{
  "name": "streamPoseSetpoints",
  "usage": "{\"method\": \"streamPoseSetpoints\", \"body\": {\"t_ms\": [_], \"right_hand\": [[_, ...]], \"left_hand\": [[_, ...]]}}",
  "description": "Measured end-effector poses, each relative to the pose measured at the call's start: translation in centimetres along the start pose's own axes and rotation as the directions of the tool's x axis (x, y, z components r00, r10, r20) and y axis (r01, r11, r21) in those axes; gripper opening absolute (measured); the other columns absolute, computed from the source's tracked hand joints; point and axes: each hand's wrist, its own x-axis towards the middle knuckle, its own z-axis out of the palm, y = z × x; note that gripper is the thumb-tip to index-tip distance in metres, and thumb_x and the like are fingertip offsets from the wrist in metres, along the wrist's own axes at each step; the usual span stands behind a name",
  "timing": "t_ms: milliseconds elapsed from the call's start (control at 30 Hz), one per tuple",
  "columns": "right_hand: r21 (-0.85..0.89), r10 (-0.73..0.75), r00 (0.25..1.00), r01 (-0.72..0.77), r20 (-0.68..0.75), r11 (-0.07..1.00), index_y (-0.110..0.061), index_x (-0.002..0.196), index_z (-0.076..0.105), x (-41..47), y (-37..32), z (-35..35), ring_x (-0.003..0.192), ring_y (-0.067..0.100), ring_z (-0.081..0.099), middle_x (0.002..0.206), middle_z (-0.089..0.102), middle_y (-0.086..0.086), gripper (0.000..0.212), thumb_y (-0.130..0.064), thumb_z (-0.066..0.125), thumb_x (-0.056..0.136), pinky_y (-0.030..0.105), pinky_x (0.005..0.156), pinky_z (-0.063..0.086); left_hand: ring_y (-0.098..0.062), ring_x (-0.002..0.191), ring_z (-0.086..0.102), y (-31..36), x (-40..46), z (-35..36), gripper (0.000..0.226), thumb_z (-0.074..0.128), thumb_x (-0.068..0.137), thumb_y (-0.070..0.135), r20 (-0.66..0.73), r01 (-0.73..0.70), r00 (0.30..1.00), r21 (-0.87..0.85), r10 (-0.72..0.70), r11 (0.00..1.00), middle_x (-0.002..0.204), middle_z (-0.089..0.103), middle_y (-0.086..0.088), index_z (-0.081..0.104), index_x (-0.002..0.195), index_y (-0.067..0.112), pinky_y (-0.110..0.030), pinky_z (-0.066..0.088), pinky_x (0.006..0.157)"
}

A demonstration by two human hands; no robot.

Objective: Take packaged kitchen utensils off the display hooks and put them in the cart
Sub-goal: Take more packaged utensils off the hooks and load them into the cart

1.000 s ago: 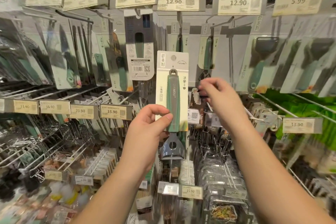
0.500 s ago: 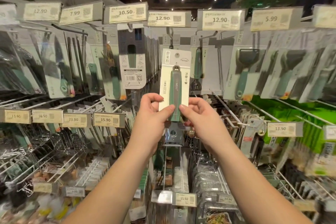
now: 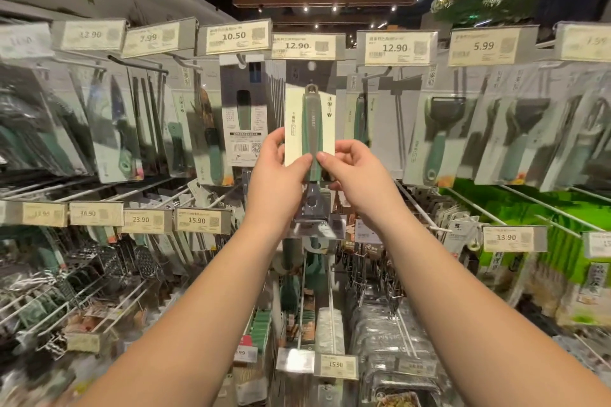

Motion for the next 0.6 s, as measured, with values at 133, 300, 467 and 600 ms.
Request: {"method": "streamPoseSetpoints", "body": {"t_ms": [133, 300, 467, 600], "right_hand": [[-0.039, 0.005, 1.000, -0.006, -0.019, 0.999, -0.027, 0.112, 0.058, 1.1, -0.3, -0.1, 0.082, 0.009, 0.065, 0.085, 0.065, -0.012, 0.025, -0.041, 0.068, 0.093, 0.049, 0.089, 0.057], [-0.084, 0.043, 0.999, -0.044, -0.015, 0.996, -0.020, 0.119, 0.060, 1.9, -0.5, 0.0, 0.088, 0.019, 0.069, 0.098, 0.070, -0.001, 0.035, -0.042, 0.068, 0.093, 0.048, 0.086, 0.058], [-0.088, 0.041, 0.999, -0.040, 0.005, 0.995, -0.017, 0.121, 0.059, 2.4, -0.4, 0.0, 0.083, 0.012, 0.065, 0.096, 0.068, -0.004, 0.039, -0.042, 0.068, 0.092, 0.044, 0.084, 0.059], [-0.072, 0.036, 0.999, -0.034, 0.027, 0.997, -0.016, 0.119, 0.061, 2.7, -0.5, -0.1, 0.080, 0.011, 0.064, 0.095, 0.069, -0.004, 0.036, -0.040, 0.068, 0.093, 0.031, 0.075, 0.058]], "left_hand": [[-0.017, 0.103, 0.070, 0.4, 1.0, 0.1, 0.068, 0.063, 0.081, 0.033, -0.002, -0.011, 1.000, 0.023, 0.011, 1.000, 0.140, 0.059, 0.004, 0.042, 0.146, 0.031, -0.051, 0.059, 0.087], [-0.021, 0.117, 0.064, 0.4, 1.5, 0.4, 0.066, 0.061, 0.083, 0.029, -0.028, 0.023, 0.999, 0.027, -0.022, 0.999, 0.140, 0.058, 0.004, 0.042, 0.146, 0.030, -0.054, 0.055, 0.094], [-0.019, 0.122, 0.060, 0.1, 1.8, 0.6, 0.059, 0.060, 0.096, 0.017, -0.059, 0.024, 0.998, 0.054, -0.020, 0.998, 0.144, 0.055, 0.003, 0.038, 0.150, 0.026, -0.046, 0.053, 0.100], [-0.016, 0.106, 0.068, -0.2, 2.2, 0.4, 0.057, 0.059, 0.095, 0.017, -0.062, 0.038, 0.997, 0.032, -0.036, 0.999, 0.135, 0.062, 0.003, 0.040, 0.149, 0.025, -0.045, 0.059, 0.088]]}}
